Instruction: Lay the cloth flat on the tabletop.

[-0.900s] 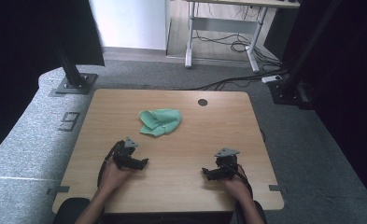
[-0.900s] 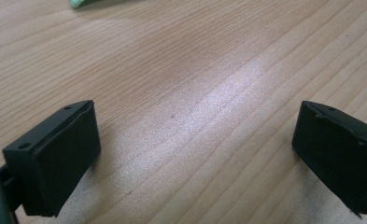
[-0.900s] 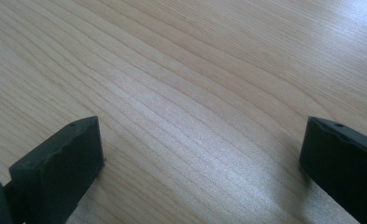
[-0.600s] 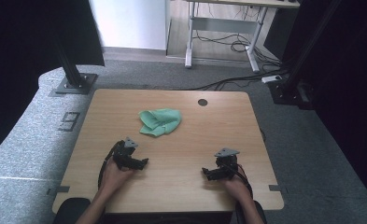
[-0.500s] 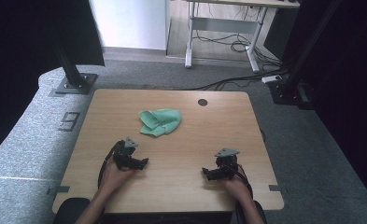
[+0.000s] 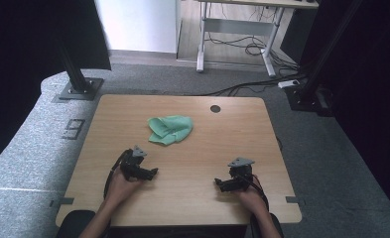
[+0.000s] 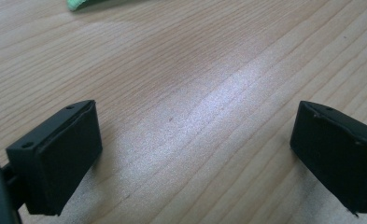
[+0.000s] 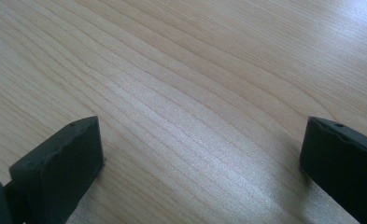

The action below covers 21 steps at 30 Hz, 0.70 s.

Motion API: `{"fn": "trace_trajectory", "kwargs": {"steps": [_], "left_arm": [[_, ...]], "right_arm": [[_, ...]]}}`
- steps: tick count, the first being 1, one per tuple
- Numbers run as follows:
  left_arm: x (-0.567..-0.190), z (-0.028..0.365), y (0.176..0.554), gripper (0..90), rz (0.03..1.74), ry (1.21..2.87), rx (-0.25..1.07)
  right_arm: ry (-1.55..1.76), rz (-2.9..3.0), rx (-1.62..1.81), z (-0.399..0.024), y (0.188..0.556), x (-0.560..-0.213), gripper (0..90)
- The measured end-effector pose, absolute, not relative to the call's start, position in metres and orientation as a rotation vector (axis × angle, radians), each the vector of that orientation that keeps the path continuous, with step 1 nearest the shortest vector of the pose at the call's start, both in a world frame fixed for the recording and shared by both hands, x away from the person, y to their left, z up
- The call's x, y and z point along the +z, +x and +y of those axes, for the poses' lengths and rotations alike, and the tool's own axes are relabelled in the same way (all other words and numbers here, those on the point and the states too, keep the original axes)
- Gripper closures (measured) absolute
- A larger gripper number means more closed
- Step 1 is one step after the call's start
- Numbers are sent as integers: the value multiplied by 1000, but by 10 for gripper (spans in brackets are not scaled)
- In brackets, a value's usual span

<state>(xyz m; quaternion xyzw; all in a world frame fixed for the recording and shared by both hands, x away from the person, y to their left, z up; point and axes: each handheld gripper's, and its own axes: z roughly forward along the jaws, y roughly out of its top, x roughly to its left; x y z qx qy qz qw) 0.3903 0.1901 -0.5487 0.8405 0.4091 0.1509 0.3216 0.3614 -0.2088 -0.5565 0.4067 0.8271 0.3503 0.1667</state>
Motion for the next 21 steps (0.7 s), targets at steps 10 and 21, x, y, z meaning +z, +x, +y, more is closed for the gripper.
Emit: {"fn": "trace_trajectory", "kwargs": {"steps": [10,21], "left_arm": [[-549,189,391,21,1076,2205,398],[-538,186,399,162,1054,2178,416]], "right_arm": [[1158,2354,997,-209,361,-557,0],[1158,2354,997,-209,361,-557,0]]}}
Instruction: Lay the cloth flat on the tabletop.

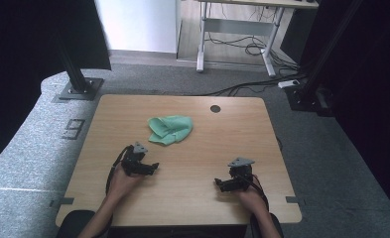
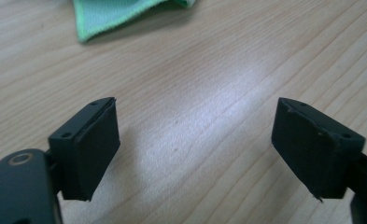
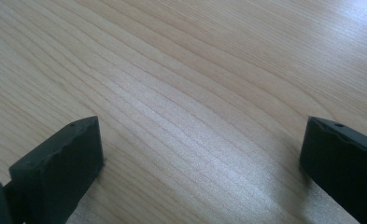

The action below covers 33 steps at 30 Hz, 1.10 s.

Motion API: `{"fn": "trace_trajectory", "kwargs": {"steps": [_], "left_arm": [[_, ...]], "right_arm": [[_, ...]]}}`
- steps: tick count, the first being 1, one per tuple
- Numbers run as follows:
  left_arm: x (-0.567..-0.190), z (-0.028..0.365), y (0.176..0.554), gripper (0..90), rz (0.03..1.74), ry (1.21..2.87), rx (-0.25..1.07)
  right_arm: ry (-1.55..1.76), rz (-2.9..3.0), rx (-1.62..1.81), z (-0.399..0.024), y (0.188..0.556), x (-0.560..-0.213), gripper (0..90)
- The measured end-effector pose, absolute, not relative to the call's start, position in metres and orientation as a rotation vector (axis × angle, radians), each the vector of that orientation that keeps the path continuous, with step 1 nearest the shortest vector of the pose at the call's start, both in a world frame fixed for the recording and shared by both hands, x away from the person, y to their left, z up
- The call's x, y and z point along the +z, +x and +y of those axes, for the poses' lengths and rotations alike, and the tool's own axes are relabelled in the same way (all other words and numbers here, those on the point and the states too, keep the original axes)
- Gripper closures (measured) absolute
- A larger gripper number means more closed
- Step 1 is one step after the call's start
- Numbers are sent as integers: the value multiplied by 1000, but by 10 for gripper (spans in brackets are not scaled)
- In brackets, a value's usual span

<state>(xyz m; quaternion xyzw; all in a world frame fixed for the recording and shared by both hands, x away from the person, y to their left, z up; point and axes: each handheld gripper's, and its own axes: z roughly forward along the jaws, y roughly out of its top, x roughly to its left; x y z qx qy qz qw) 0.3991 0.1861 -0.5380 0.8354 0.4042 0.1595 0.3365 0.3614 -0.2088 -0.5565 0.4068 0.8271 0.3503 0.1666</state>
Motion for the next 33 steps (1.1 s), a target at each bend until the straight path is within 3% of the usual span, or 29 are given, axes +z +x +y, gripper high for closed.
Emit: {"fn": "trace_trajectory", "kwargs": {"steps": [33], "left_arm": [[-515,161,444,475,945,2131,362]], "right_arm": [[1158,2355,997,-209,361,-556,0]]}}
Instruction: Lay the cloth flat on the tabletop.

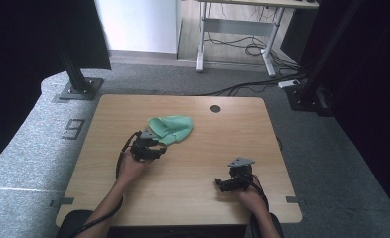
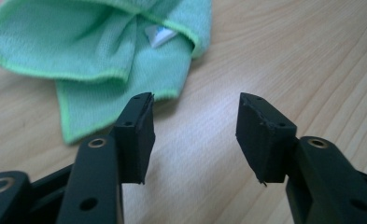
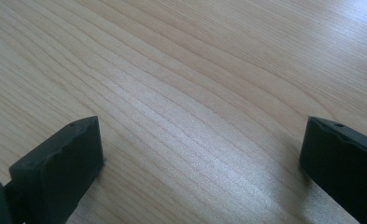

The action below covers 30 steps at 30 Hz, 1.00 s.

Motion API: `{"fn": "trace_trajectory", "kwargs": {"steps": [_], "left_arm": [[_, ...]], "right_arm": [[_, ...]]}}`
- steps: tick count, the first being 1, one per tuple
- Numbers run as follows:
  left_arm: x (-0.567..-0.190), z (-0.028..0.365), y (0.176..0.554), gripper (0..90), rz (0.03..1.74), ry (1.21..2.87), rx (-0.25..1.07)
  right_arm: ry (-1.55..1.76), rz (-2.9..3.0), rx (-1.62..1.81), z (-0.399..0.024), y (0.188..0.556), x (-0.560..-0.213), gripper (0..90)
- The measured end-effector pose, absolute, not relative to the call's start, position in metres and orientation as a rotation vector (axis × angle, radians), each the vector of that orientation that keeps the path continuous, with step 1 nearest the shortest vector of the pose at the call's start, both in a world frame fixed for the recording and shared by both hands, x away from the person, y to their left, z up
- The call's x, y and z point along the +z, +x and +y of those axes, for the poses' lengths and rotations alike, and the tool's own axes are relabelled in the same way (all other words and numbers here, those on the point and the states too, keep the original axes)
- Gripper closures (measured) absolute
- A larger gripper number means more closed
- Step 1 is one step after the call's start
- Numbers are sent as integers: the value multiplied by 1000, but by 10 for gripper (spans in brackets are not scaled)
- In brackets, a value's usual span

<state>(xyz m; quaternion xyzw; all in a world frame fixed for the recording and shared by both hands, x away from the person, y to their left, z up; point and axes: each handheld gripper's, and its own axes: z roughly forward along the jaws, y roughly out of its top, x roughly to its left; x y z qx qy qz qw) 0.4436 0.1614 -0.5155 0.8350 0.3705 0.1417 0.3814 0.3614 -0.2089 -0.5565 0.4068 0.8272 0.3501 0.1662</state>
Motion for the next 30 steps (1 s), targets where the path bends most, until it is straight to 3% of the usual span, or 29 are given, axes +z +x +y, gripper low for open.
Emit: {"fn": "trace_trajectory", "kwargs": {"steps": [13,30], "left_arm": [[-510,138,471,632,921,2169,360],[-539,136,484,749,983,2215,361]], "right_arm": [[1158,2355,997,-209,361,-556,0],[1158,2355,997,-209,361,-556,0]]}}
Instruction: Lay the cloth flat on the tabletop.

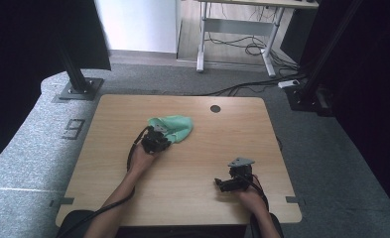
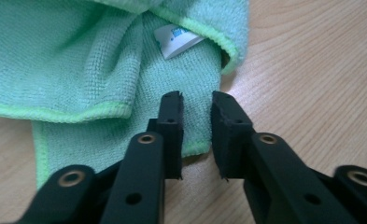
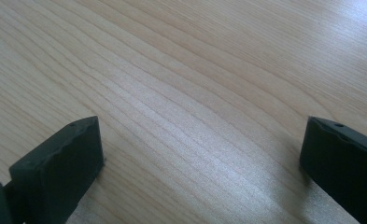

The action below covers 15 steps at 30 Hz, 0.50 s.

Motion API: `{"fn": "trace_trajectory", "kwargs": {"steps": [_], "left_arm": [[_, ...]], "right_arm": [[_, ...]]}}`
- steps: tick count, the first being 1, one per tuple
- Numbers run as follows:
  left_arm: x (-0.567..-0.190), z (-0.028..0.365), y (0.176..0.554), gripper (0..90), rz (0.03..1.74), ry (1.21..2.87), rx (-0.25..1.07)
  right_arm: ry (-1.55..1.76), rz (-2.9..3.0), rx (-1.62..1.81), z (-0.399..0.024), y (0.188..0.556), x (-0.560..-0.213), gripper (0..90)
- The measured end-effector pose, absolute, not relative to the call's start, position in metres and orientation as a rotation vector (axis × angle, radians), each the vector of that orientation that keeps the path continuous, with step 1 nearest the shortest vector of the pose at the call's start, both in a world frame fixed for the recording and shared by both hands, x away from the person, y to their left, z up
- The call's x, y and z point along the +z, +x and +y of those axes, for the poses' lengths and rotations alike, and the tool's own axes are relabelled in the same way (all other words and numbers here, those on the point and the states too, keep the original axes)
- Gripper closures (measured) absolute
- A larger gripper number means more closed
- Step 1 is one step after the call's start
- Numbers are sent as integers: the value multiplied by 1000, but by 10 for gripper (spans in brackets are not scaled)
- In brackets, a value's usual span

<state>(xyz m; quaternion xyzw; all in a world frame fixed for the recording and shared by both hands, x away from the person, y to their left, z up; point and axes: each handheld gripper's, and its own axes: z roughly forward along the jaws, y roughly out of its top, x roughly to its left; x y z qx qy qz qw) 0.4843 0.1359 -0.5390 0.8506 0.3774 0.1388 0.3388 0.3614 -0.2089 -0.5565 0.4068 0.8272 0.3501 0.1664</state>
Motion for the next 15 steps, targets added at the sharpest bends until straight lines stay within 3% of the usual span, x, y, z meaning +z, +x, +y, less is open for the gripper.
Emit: {"fn": "trace_trajectory", "kwargs": {"steps": [5,15], "left_arm": [[-539,137,479,794,981,2211,357],[-539,144,461,790,954,2221,317]], "right_arm": [[1158,2355,997,-209,361,-557,0],[1158,2354,997,-209,361,-557,0]]}}
